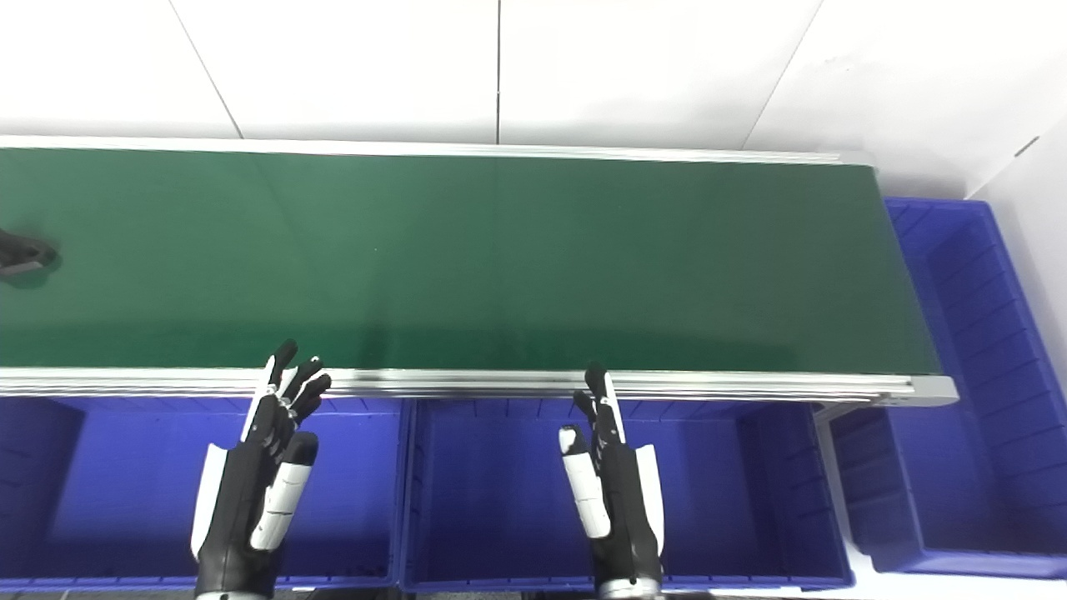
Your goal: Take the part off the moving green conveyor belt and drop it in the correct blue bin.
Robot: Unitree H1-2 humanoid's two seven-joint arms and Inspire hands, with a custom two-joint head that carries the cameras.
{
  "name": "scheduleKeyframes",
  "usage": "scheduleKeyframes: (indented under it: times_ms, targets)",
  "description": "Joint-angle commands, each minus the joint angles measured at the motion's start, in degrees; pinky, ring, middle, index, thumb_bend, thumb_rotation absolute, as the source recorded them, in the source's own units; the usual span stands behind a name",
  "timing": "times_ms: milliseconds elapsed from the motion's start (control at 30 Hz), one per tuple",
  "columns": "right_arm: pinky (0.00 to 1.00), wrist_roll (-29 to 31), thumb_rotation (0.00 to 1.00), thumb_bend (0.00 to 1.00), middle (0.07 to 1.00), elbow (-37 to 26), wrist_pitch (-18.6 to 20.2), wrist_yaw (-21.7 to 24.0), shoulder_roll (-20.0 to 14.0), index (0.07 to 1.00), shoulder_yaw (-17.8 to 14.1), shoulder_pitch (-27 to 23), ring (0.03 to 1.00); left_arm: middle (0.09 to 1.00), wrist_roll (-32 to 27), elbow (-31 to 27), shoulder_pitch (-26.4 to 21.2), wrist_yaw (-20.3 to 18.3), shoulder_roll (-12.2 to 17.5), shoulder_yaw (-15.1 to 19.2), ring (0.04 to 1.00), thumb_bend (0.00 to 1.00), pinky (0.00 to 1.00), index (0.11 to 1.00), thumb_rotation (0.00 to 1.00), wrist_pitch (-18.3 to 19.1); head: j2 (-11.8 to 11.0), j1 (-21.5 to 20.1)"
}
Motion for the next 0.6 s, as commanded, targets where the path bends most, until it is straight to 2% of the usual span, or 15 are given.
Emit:
scheduleKeyframes:
  times_ms: [0,367,567]
  targets:
    - [1.00,-1.5,1.00,0.68,0.987,-0.8,-0.9,0.2,7.2,0.995,4.0,1.3,0.954,0.913,0.2,-0.7,0.0,0.7,-0.2,0.2,0.875,0.69,0.90,0.966,0.91,-3.0,0.0,0.0]
    - [1.00,-3.9,1.00,0.64,0.989,-0.7,-1.1,-0.1,7.0,0.996,4.0,1.2,0.979,0.912,0.1,-1.6,-0.1,0.1,-0.1,0.1,0.865,0.69,0.89,0.968,0.90,-1.5,0.0,0.1]
    - [1.00,-4.3,1.00,0.62,0.985,-0.6,-1.3,-0.1,7.0,0.995,4.0,1.3,0.974,0.908,0.2,-0.9,-0.2,0.5,-0.3,0.1,0.856,0.69,0.87,0.965,0.90,-2.5,0.0,0.0]
